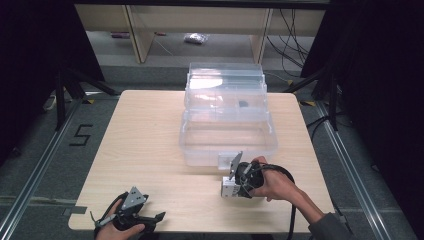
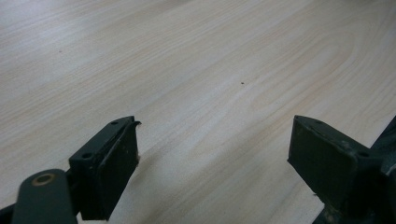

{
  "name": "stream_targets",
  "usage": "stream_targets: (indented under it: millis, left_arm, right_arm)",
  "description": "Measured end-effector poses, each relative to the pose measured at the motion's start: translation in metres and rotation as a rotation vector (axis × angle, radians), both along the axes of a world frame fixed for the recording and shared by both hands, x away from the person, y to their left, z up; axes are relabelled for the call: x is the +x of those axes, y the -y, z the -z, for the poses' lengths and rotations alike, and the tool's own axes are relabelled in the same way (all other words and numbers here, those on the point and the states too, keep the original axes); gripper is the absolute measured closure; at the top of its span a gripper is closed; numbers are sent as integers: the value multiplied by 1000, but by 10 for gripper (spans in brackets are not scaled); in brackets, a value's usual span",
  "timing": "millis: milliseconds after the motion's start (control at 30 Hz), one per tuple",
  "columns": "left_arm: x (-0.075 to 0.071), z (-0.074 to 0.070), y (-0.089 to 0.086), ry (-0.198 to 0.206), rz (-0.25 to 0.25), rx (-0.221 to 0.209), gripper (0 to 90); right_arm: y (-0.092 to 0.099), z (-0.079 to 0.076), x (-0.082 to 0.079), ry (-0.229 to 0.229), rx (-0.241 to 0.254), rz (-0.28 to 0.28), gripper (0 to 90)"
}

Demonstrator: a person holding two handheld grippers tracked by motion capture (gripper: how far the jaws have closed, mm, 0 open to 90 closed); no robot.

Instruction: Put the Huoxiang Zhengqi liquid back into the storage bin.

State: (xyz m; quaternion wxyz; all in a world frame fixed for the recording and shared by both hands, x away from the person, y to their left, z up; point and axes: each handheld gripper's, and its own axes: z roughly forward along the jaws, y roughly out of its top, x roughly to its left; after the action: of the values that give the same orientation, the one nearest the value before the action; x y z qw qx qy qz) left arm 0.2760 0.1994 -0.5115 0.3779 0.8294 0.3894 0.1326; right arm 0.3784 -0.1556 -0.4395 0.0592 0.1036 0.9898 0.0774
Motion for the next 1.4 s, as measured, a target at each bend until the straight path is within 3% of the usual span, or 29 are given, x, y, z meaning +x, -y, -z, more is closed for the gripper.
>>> stream_targets:
  millis: [200,233,267,300,500,600,867,900,933,967,1133,1167,1400]
  left_arm:
    - [0,0,0,0,7,3,154]
    - [-1,1,1,0,3,-1,154]
    - [-1,1,1,0,3,-1,154]
    - [0,0,1,3,-1,10,154]
    - [0,1,1,-4,-2,1,154]
    - [0,1,1,2,3,0,154]
    - [0,0,0,-3,0,3,154]
    - [0,0,0,-2,5,3,154]
    - [0,0,0,-2,5,3,154]
    - [0,0,0,-2,5,1,154]
    - [0,0,1,0,5,1,154]
    - [0,0,0,-2,6,3,154]
    - [0,-1,0,0,3,6,154]
  right_arm:
    - [-1,1,2,-22,-10,-39,599]
    - [-1,2,6,-21,-3,-104,611]
    - [-1,2,6,-21,-3,-104,611]
    - [-2,0,1,-46,-17,-28,618]
    - [0,-2,5,-64,-25,-26,650]
    - [2,-4,6,-55,-10,-66,651]
    - [3,-21,1,-79,2,-66,650]
    - [5,-25,5,-56,1,-116,651]
    - [5,-25,5,-56,1,-116,651]
    - [6,-27,3,-62,-3,-80,650]
    - [10,-39,2,-60,4,-69,650]
    - [11,-43,0,-72,24,-47,650]
    - [13,-55,2,-59,35,-62,650]
